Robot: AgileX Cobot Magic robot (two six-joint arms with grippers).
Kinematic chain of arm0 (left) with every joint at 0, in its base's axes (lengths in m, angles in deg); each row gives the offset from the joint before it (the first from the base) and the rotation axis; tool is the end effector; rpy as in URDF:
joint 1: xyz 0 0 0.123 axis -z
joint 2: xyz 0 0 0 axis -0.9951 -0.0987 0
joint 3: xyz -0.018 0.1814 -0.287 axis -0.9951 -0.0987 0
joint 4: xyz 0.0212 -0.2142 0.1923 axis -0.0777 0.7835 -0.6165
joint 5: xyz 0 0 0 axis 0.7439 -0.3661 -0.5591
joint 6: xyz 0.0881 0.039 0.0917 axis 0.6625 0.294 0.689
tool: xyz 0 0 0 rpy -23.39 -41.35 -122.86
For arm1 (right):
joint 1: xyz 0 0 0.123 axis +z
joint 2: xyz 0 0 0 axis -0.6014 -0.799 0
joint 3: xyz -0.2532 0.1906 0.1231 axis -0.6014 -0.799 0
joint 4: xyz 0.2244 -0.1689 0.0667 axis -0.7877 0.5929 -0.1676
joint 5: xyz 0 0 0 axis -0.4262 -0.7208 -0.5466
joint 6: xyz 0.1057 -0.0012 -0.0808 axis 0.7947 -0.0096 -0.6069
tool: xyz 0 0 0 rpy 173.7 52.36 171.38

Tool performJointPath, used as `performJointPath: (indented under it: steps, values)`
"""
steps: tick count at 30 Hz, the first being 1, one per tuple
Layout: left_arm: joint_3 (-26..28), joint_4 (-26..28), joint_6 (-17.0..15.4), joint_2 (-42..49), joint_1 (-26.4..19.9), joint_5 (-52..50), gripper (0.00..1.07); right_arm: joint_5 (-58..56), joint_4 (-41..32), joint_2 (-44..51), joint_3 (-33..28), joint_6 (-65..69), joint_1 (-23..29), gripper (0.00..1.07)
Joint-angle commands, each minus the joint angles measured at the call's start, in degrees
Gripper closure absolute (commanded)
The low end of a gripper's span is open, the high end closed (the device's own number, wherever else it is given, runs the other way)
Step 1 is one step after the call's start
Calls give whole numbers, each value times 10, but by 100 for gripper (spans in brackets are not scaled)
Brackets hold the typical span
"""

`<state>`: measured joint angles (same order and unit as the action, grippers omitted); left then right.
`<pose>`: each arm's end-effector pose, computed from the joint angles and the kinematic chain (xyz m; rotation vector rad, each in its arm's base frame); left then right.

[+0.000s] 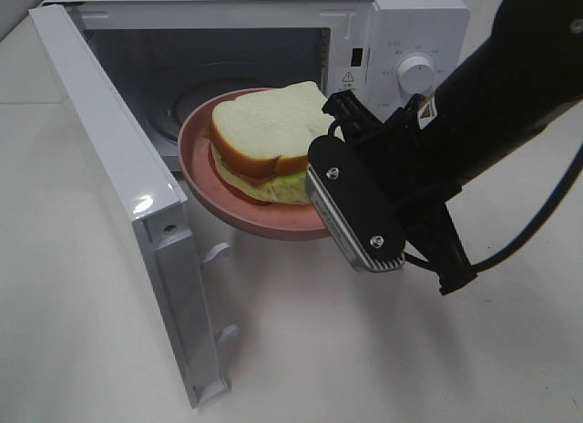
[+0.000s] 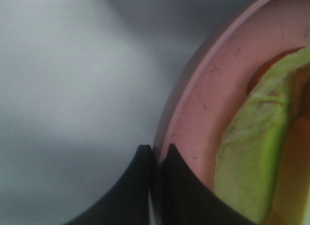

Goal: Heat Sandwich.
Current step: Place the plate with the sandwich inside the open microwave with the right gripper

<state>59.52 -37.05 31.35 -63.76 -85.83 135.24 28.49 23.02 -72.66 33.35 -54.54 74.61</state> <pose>0.0105 -0.0161 0.2788 0.0690 2.0106 -0.0965 0.2707 0.2242 0.2226 -2.2845 1.2411 -0.1764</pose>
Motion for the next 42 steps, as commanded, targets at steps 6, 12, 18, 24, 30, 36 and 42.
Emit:
performJointPath:
  steps: [6,12,18,24,30,36,42]
  values:
    - [-2,1,-3,14,-1,-2,7,17,-7,-42,41,-22,18,107]
    - [-2,1,-3,14,-1,-2,7,19,-7,-74,74,-20,18,107]
    - [-2,1,-3,14,-1,-2,7,18,-7,-99,99,-20,18,107]
    - [-2,1,-3,14,-1,-2,7,14,-5,-132,137,-11,16,107]
    - [-2,1,-3,14,-1,-2,7,13,14,-159,167,8,16,107]
    - [-2,1,-3,14,-1,-2,7,-10,32,-194,216,37,16,107]
    - [-2,1,-3,14,-1,-2,7,-30,45,-231,270,76,16,107]
